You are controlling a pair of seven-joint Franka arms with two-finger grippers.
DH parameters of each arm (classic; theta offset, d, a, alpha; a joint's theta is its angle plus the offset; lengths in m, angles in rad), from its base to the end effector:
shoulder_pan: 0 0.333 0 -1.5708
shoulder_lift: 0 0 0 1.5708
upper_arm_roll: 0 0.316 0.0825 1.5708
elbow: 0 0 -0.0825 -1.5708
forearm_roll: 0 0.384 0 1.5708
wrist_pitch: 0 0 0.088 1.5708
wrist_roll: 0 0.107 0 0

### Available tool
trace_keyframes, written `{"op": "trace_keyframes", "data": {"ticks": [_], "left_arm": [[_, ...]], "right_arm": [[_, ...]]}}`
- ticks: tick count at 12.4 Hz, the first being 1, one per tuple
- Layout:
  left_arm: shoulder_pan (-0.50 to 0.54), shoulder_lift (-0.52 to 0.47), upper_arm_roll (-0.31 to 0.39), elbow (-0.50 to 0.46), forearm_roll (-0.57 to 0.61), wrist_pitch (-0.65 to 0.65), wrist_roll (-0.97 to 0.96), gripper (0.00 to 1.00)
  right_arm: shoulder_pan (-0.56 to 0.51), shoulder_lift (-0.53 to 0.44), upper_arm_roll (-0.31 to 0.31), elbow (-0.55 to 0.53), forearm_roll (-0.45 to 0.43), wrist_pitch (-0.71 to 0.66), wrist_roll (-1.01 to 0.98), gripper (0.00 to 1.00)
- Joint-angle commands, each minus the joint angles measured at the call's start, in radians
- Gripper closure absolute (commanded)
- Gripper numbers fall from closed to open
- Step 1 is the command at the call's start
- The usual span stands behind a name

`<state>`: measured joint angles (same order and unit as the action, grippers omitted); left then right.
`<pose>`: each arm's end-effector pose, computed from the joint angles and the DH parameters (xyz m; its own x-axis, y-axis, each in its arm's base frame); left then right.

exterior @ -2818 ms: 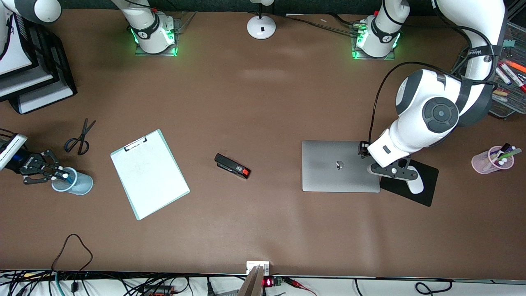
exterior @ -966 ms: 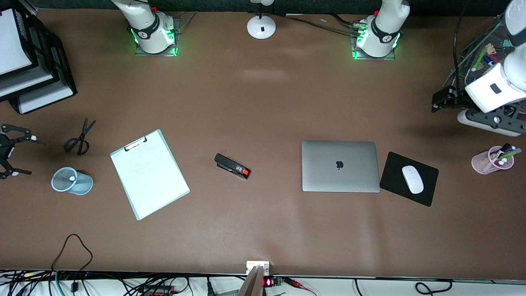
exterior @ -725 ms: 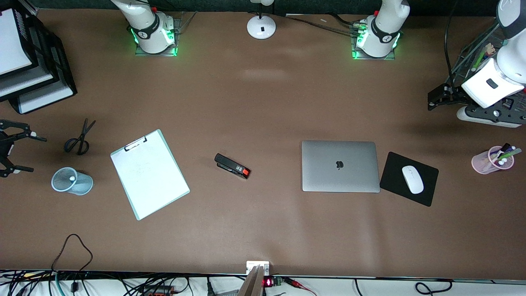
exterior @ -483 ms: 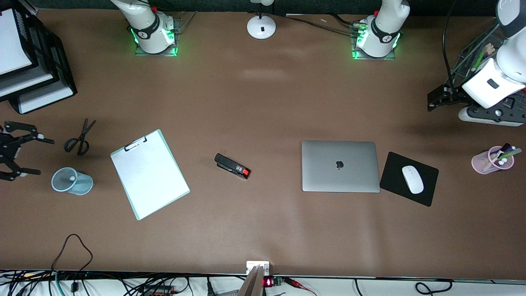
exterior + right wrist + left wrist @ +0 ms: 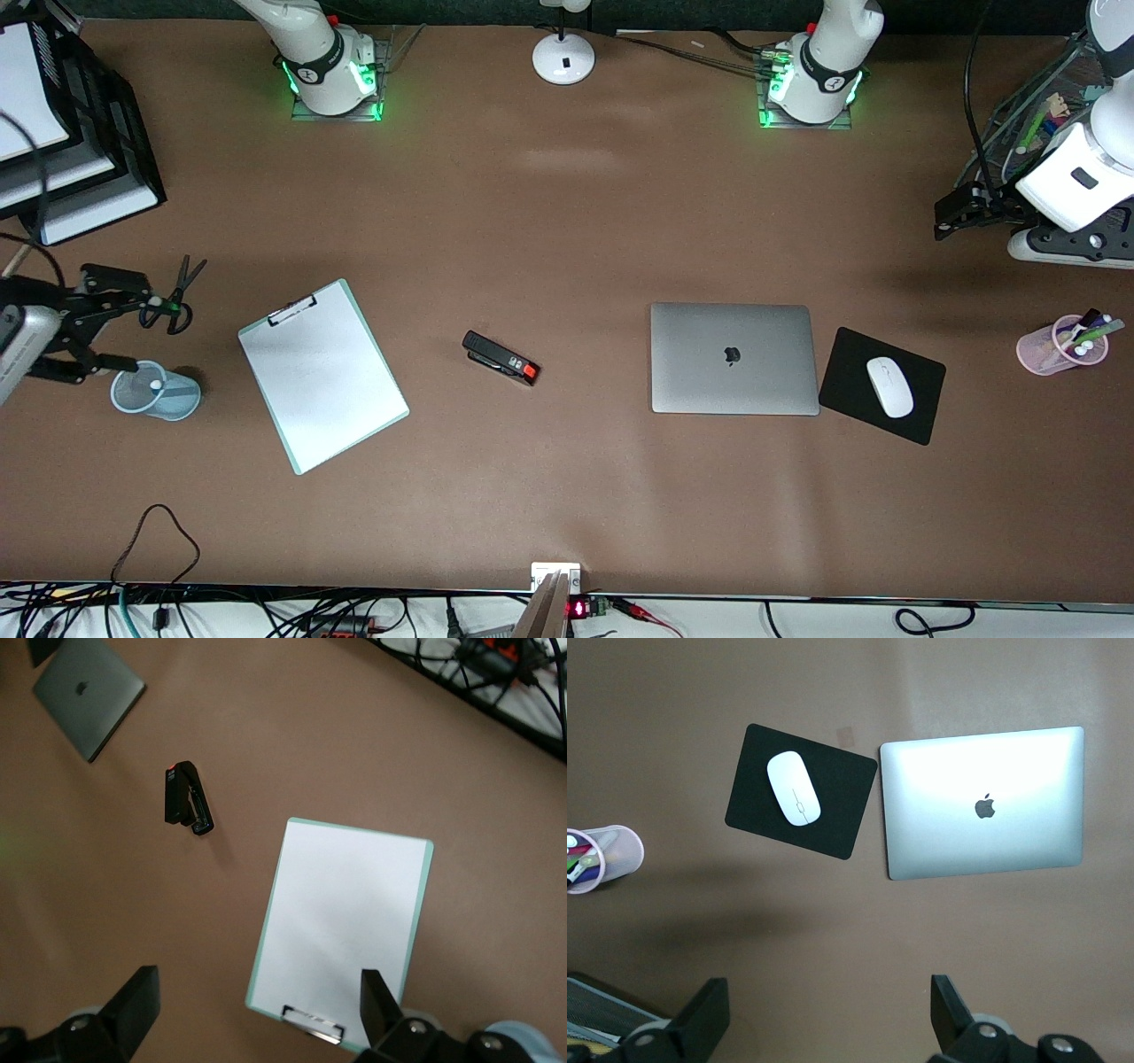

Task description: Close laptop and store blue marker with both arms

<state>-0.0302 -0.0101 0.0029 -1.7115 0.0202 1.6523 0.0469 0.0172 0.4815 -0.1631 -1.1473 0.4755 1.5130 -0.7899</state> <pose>0.5533 -0.0131 0.5704 0.9959 -0.0757 -0.0500 -0.0767 -0.9969 -0.0177 0.6852 -0.0211 0.5302 0.7960 0.5705 0.2021 0.6028 -0.7176 -0.3487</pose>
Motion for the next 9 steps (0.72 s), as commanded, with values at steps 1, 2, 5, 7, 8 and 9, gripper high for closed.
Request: {"op": "trace_keyframes", "data": {"ticks": [1, 2, 5, 7, 8, 9], "left_arm": [[-0.004, -0.013, -0.001, 0.001, -0.002, -0.015, -0.007, 0.0], [-0.004, -0.014, -0.001, 0.001, 0.0, -0.019, -0.007, 0.0], [-0.005, -0.013, -0.006, 0.001, 0.003, -0.02, -0.007, 0.0], [-0.005, -0.014, -0.007, 0.001, 0.003, -0.022, -0.006, 0.0], [-0.005, -0.014, -0.007, 0.001, 0.003, -0.022, -0.006, 0.0], [-0.005, -0.014, -0.007, 0.001, 0.003, -0.023, -0.006, 0.0]], "right_arm": [[0.068, -0.072, -0.003, -0.089, -0.038, 0.001, 0.238, 0.0], [0.088, -0.086, -0.003, -0.106, -0.06, 0.012, 0.324, 0.0], [0.164, -0.13, -0.003, -0.155, -0.217, 0.041, 0.538, 0.0], [0.175, -0.156, -0.003, -0.186, -0.27, 0.026, 0.693, 0.0], [0.173, -0.171, -0.003, -0.21, -0.312, 0.01, 0.731, 0.0], [0.171, -0.182, -0.003, -0.222, -0.361, -0.016, 0.745, 0.0]]}}
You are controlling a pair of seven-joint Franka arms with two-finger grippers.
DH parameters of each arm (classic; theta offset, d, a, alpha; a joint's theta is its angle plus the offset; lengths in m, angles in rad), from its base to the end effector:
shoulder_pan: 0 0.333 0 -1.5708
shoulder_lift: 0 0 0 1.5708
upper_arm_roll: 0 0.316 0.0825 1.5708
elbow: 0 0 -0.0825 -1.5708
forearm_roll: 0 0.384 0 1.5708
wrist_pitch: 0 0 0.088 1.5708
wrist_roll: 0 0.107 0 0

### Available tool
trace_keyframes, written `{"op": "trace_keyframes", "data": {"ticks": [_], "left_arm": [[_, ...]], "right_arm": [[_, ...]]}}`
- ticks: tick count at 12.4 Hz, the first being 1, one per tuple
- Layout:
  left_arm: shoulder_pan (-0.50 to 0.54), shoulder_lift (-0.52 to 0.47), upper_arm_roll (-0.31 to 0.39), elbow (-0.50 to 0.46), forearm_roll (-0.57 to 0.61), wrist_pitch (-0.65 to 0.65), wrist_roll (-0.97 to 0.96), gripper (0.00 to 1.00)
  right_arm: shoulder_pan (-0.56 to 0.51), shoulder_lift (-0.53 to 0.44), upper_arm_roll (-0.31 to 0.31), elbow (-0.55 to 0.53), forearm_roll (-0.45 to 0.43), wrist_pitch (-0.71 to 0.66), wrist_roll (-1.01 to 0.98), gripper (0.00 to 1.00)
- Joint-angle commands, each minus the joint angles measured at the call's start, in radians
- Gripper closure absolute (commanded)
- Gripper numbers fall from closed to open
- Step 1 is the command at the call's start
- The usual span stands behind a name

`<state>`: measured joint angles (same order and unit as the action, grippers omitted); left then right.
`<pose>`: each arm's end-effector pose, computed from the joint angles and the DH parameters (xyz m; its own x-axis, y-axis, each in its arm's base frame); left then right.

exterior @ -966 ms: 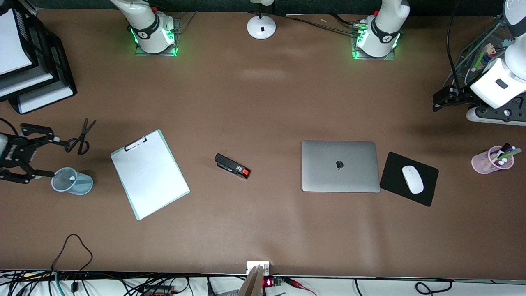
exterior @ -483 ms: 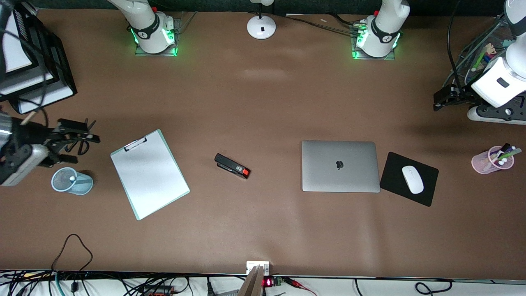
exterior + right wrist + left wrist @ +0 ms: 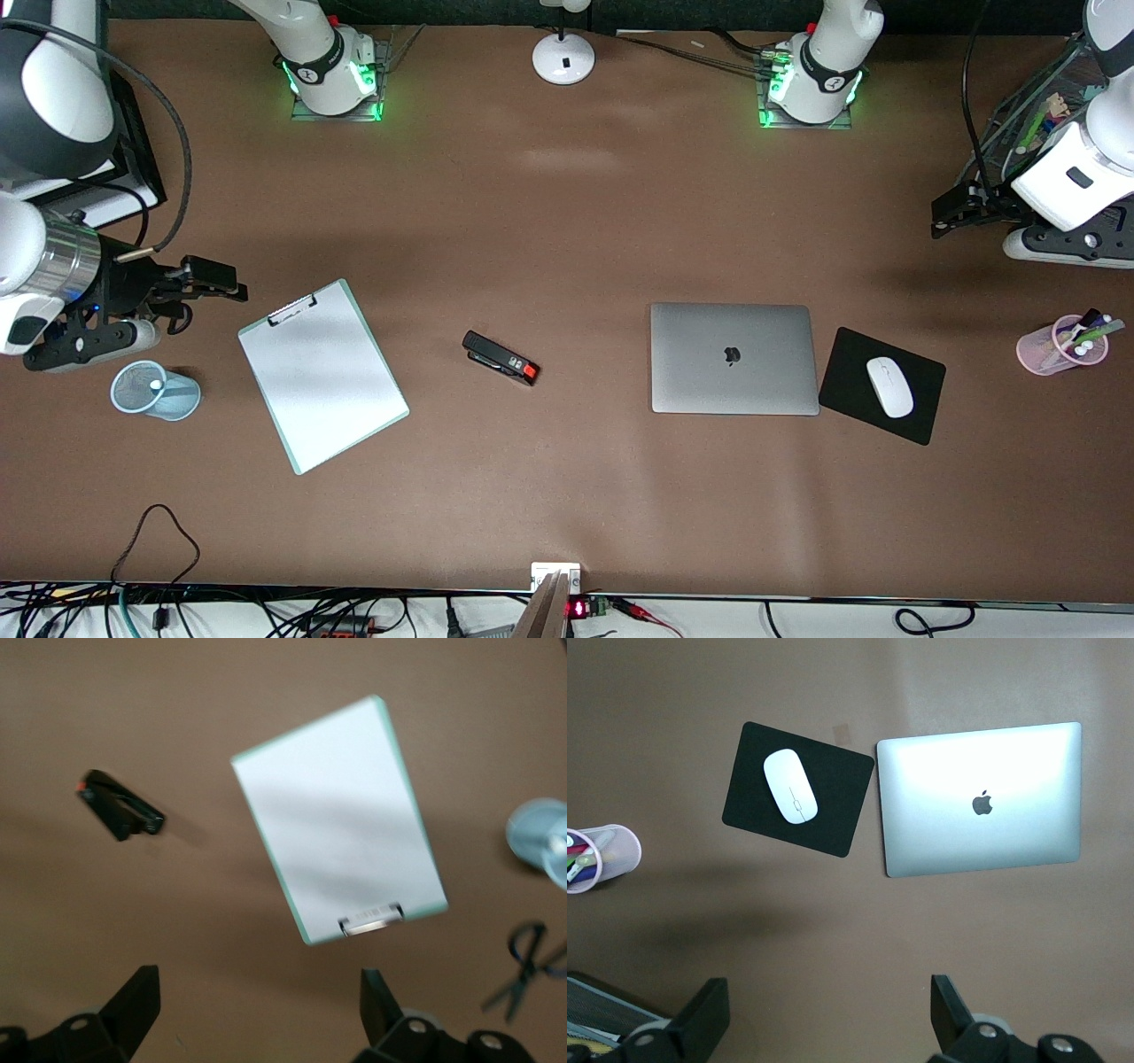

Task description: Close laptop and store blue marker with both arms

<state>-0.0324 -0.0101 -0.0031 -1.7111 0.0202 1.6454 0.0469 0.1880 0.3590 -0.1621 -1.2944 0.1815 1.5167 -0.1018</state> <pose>0.5524 -0.0176 0.5701 0.9949 -0.0837 -0.0565 -0.0848 -0.9962 -0.0174 0.6481 0.0551 0.5356 0.9833 0.1387 -0.1182 0.1222 -0.9831 -0.1366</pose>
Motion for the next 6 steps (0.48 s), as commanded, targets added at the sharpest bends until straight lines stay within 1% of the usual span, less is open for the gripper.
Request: {"op": "trace_keyframes", "data": {"ticks": [1, 2, 3, 6], "left_arm": [[-0.003, -0.014, -0.002, 0.002, 0.003, -0.016, -0.006, 0.0], [-0.003, -0.013, -0.002, 0.002, 0.003, -0.016, -0.006, 0.0], [-0.003, -0.014, -0.002, 0.002, 0.003, -0.016, -0.006, 0.0], [-0.003, -0.014, -0.002, 0.002, 0.003, -0.016, -0.006, 0.0]], "right_arm": [[-0.002, -0.067, -0.005, -0.081, -0.111, -0.05, 0.08, 0.0], [-0.013, -0.084, -0.007, -0.083, -0.14, -0.068, 0.117, 0.0], [-0.039, -0.106, -0.007, -0.086, -0.151, -0.081, 0.119, 0.0], [-0.129, -0.141, -0.005, -0.089, -0.152, -0.067, 0.056, 0.0]]}}
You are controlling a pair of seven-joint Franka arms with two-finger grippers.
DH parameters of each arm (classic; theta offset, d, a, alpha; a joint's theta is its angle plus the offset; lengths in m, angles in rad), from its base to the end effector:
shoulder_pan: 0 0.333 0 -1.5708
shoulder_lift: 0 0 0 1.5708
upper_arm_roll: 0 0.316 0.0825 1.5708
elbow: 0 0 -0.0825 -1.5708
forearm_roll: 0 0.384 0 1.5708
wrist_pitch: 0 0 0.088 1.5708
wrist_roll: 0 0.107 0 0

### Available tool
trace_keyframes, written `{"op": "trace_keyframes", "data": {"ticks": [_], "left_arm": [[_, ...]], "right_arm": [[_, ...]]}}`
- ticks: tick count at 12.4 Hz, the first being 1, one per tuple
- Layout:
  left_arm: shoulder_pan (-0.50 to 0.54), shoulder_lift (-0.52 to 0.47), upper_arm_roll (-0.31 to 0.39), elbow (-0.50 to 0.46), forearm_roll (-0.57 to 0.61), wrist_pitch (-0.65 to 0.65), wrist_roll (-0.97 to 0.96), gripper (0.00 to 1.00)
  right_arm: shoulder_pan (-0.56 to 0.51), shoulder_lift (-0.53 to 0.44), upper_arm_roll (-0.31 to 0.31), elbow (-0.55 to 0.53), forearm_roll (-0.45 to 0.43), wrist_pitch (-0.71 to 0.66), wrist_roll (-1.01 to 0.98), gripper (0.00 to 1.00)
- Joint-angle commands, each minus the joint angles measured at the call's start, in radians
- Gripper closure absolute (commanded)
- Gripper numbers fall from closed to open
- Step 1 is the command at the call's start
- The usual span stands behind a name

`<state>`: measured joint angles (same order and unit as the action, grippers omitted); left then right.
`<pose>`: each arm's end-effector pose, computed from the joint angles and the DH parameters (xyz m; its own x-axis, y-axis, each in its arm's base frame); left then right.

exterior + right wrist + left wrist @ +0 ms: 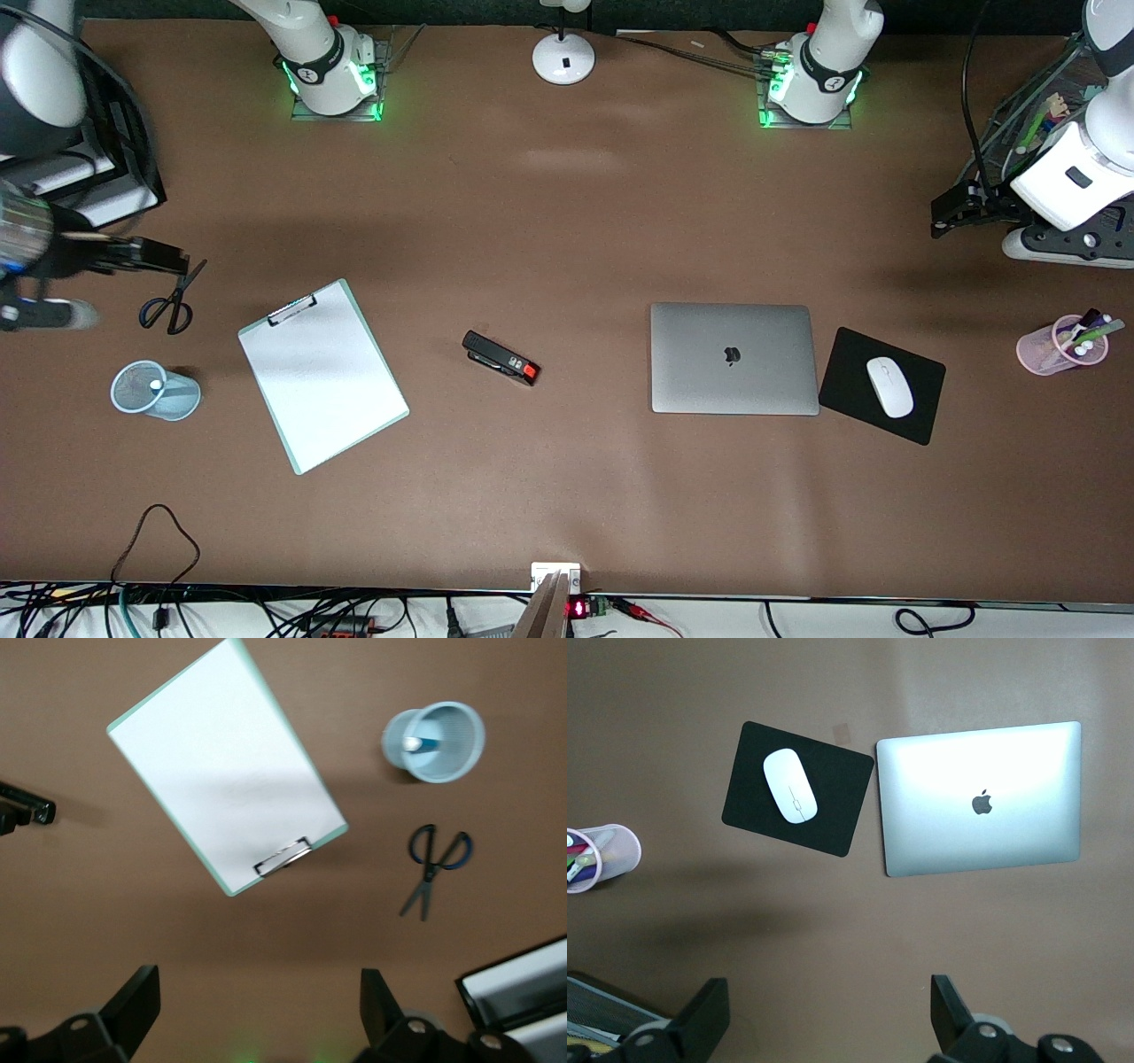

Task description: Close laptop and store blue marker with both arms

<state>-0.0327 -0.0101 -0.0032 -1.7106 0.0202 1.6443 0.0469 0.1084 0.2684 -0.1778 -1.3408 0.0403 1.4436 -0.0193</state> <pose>0.5523 -0.0178 0.5702 0.9948 -0.0841 -0.0571 -0.0852 -0.9962 -0.0174 0.6182 -0.0234 0.5656 0.9859 -0.0455 -0.1609 -0.0455 -0.9990 0.0035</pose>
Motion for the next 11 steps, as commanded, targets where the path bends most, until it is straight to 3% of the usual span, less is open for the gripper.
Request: {"op": "trace_keyframes", "data": {"ticks": [1, 5, 11], "left_arm": [[-0.003, -0.014, -0.001, 0.002, 0.003, -0.015, -0.006, 0.0], [-0.003, -0.014, -0.001, 0.002, 0.003, -0.015, -0.004, 0.0], [-0.001, -0.014, 0.0, 0.002, 0.003, -0.015, -0.004, 0.0]], "right_arm": [[-0.071, -0.054, 0.011, -0.044, -0.011, 0.009, -0.03, 0.0], [-0.069, -0.1, 0.015, -0.061, -0.013, -0.037, -0.007, 0.0], [-0.058, -0.238, 0.014, -0.271, -0.013, 0.112, -0.007, 0.0]]}}
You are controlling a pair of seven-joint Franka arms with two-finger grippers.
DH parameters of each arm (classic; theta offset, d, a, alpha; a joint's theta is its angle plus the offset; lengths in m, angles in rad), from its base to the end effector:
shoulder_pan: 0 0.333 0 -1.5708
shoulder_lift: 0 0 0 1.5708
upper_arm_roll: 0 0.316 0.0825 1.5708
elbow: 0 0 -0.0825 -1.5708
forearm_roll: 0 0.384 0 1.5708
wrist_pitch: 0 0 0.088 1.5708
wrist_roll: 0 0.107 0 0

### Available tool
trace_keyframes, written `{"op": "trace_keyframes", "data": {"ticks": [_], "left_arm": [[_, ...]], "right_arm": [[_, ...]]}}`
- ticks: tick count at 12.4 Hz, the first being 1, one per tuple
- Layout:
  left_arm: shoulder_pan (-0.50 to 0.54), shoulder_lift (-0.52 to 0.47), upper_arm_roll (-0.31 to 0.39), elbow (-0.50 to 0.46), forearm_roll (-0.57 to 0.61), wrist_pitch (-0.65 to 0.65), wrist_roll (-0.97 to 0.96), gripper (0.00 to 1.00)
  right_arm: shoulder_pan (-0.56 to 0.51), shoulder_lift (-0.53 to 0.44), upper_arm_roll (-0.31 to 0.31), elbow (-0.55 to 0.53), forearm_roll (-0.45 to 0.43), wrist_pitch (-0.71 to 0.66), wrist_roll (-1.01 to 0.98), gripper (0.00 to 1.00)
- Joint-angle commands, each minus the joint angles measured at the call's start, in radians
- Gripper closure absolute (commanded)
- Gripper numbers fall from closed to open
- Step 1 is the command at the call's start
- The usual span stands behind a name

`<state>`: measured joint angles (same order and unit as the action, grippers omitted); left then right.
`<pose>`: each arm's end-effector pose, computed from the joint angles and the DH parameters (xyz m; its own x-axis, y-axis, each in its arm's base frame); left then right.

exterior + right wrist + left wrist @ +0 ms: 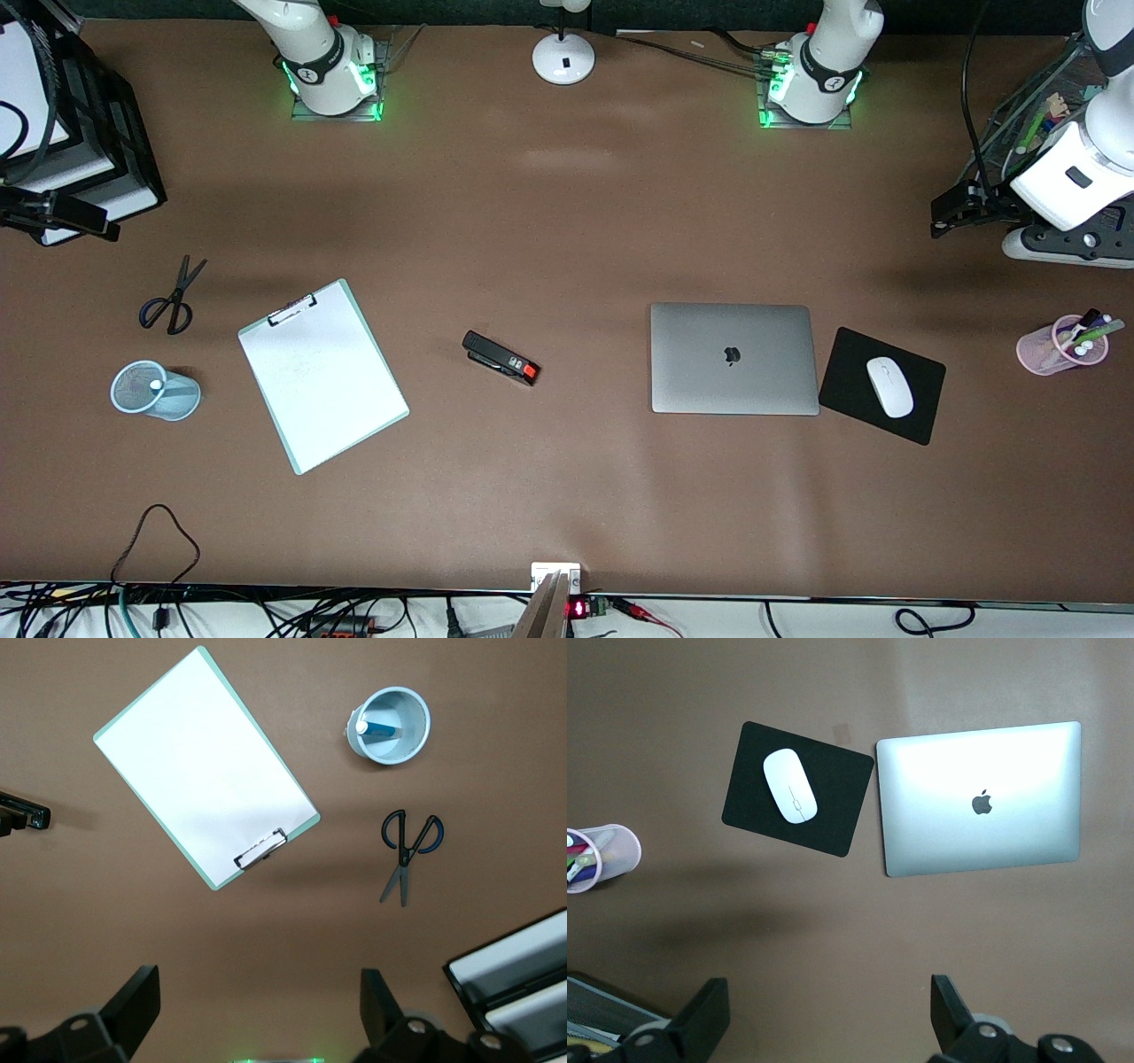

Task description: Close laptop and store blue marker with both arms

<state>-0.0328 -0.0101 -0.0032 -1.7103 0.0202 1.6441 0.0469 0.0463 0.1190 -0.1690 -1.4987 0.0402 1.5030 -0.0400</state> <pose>0.5523 -0.0179 0.5703 0.9948 -0.0842 -0.0570 -0.0853 -0.9962 -0.0174 0.5785 -0.0610 0.5859 0.9905 -0.0802 -0.1119 -0.0835 -0.9962 -0.0247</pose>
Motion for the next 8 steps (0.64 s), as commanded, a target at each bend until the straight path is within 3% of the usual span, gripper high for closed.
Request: {"op": "trace_keyframes", "data": {"ticks": [1, 8], "left_arm": [[-0.001, -0.014, 0.0, 0.001, 0.003, -0.015, -0.004, 0.0], [-0.001, -0.014, 0.0, 0.001, 0.003, -0.017, -0.004, 0.0]], "right_arm": [[0.004, -0.096, 0.005, -0.117, -0.013, 0.045, 0.014, 0.0], [0.001, -0.114, 0.005, -0.11, -0.014, 0.026, 0.011, 0.0]]}}
